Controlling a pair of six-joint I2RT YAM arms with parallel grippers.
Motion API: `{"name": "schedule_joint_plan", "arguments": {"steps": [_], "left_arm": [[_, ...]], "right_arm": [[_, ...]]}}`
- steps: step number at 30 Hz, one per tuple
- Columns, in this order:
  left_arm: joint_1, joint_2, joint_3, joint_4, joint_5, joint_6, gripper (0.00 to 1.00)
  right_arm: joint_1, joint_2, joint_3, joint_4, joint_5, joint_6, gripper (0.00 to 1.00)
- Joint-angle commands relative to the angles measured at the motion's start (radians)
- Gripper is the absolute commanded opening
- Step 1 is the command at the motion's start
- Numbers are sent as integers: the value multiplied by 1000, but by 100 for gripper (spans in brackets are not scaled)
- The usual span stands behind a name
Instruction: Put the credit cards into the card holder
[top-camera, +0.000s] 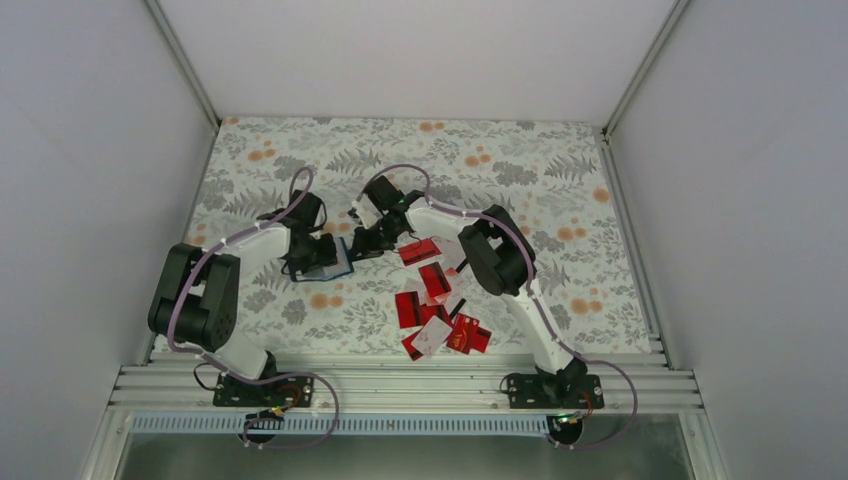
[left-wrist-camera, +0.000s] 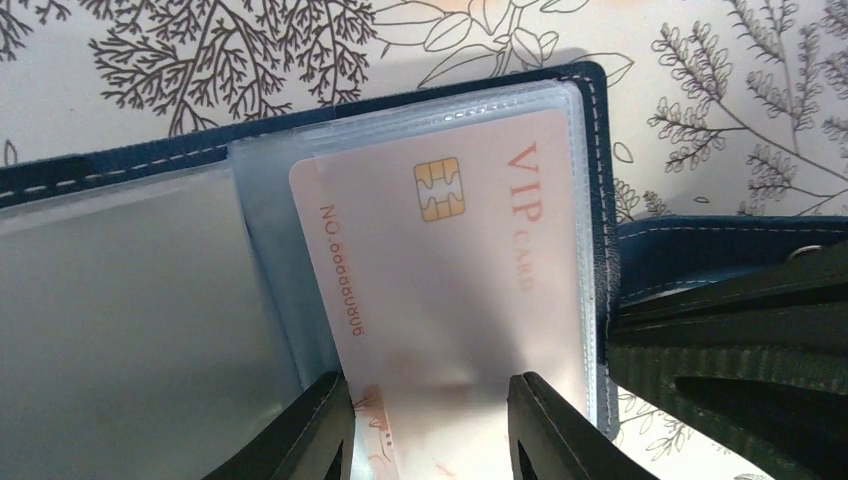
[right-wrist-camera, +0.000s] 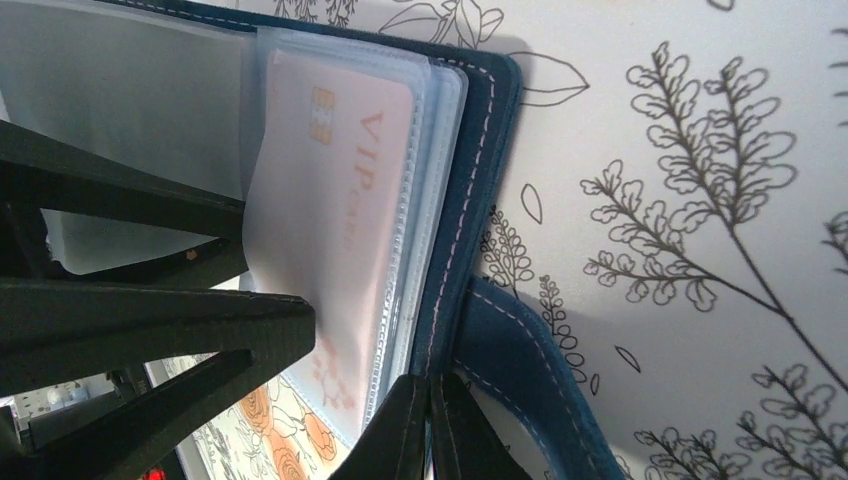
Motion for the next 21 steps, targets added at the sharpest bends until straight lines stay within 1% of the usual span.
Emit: {"name": "schedule_joint_plan", "arguments": {"steps": [1,6,8,13,18,21], "left_arm": [[-14,-12,-25,122,158,-13,39],[-15,-26,-27,172,236,-30,40],[-15,-33,-26,166,241,-38,40],[-16,-59,-52,179,275,-49,40],[-16,-85,-55,154,268,-45,40],[-16,-89,-38,125,249,-29,44]], "right_arm": [[15,24,-20,-23,33,-4,4],[15,9,-31,-38,46,-12,4],[15,-6,-40,-47,64,-20,4],[-4,-56,-58,-78,152,-40,4],[-28,-87,-57,-91,156,-68,4],[-28,-85,-40,-115,132,-84,4]]}}
